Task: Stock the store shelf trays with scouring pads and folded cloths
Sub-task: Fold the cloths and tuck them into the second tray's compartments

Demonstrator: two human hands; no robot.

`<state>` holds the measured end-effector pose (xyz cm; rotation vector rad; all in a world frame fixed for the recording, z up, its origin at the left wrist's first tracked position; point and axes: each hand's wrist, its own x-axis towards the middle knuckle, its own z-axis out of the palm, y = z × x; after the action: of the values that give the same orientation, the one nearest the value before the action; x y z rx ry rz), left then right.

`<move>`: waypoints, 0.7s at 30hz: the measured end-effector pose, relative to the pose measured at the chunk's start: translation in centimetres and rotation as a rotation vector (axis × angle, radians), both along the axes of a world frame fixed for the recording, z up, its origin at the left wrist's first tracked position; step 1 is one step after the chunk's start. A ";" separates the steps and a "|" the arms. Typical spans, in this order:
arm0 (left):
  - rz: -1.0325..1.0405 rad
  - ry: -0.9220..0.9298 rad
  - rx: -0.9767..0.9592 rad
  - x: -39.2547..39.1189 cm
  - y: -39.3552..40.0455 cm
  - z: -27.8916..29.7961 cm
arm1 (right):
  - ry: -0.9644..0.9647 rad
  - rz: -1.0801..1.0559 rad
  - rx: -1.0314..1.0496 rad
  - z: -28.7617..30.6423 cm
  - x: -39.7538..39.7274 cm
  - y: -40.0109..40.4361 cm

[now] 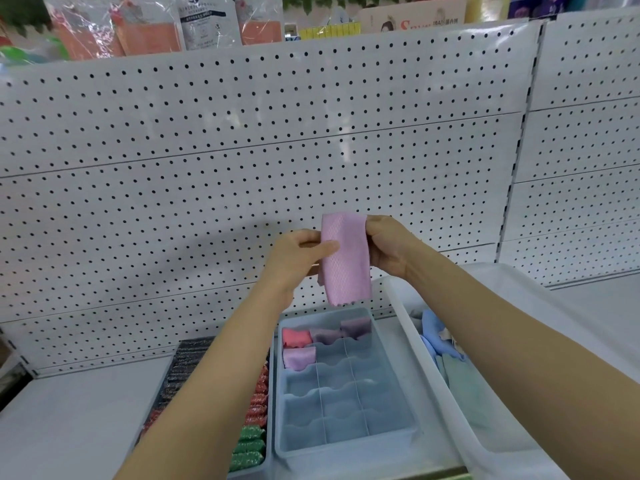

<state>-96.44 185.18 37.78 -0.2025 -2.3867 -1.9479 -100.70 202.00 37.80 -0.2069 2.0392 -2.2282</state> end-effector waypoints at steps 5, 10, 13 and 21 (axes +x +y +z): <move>0.142 -0.086 0.225 -1.0 -0.1 -1.0 | -0.053 0.082 -0.133 -0.6 0.6 0.4; 0.238 -0.080 0.191 -1.8 -0.5 -2.3 | 0.069 0.167 -0.056 -2.6 1.2 0.6; 0.134 0.031 0.030 -1.8 -0.9 -3.0 | 0.132 0.057 0.014 -3.7 1.0 -0.2; 0.115 0.308 -0.503 -2.2 -1.3 -5.4 | 0.222 0.055 0.284 -5.3 0.7 -0.4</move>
<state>-98.61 183.93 32.33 -0.3466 -2.5507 -1.1392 -100.01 201.57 32.54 -0.4944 2.3997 -1.9293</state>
